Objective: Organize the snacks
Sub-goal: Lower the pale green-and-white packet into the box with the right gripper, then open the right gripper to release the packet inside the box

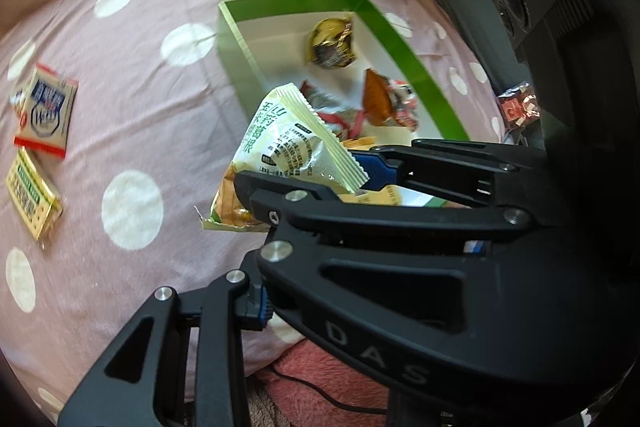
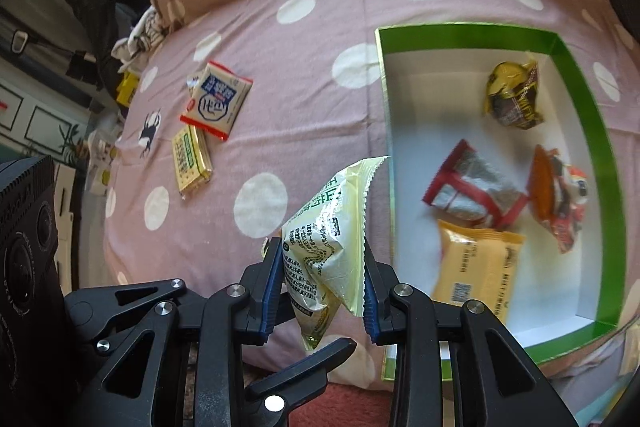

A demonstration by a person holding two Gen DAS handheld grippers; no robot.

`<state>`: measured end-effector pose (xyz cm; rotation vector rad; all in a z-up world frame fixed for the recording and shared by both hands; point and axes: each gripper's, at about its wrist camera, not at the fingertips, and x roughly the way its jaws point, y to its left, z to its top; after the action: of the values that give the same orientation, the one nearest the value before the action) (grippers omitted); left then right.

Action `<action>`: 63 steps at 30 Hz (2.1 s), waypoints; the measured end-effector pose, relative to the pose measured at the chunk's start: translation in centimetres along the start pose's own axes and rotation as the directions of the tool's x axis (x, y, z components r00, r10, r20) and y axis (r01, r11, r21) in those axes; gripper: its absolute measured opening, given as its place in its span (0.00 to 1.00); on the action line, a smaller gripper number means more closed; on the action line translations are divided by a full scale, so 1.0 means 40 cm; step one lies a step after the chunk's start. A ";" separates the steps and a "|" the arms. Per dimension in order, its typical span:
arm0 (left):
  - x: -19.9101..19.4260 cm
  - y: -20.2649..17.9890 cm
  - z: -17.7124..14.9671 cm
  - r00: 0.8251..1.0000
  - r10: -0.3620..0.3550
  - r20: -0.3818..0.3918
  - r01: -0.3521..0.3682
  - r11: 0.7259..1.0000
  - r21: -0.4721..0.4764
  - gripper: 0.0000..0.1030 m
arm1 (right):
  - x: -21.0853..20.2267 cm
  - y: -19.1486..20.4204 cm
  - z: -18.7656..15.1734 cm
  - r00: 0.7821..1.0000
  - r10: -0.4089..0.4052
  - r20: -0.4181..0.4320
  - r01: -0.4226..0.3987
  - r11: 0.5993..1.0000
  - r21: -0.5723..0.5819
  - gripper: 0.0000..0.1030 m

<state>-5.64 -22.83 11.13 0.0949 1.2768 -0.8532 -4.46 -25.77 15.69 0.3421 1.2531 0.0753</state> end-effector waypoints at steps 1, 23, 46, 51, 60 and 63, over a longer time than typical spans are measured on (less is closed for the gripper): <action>0.000 -0.012 0.005 1.000 -0.003 0.001 0.003 1.000 0.009 0.29 | -0.010 -0.006 -0.001 1.000 -0.001 0.010 0.001 1.000 0.005 0.35; 0.100 -0.161 0.073 0.999 -0.006 -0.045 0.013 0.984 0.176 0.29 | -0.083 -0.219 -0.053 0.996 -0.023 0.083 0.005 0.978 0.208 0.35; 0.212 -0.206 0.101 0.991 -0.062 -0.115 0.085 0.976 0.201 0.29 | -0.072 -0.337 -0.075 0.995 -0.045 0.089 0.016 0.953 0.303 0.31; 0.227 -0.211 0.103 0.989 -0.072 -0.126 0.096 0.975 0.199 0.29 | -0.073 -0.351 -0.079 0.994 -0.060 0.088 0.030 0.949 0.315 0.31; 0.249 -0.215 0.101 0.988 -0.071 -0.140 0.097 0.977 0.191 0.29 | -0.065 -0.367 -0.086 0.994 -0.078 0.075 0.050 0.944 0.327 0.30; 0.253 -0.211 0.100 0.987 -0.070 -0.142 0.096 0.978 0.185 0.29 | -0.065 -0.368 -0.087 0.993 -0.093 0.072 0.064 0.943 0.328 0.30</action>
<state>-7.19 -35.88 6.97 0.2578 1.3288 -1.0556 -10.48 -39.58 12.80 0.5742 1.1908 -0.2162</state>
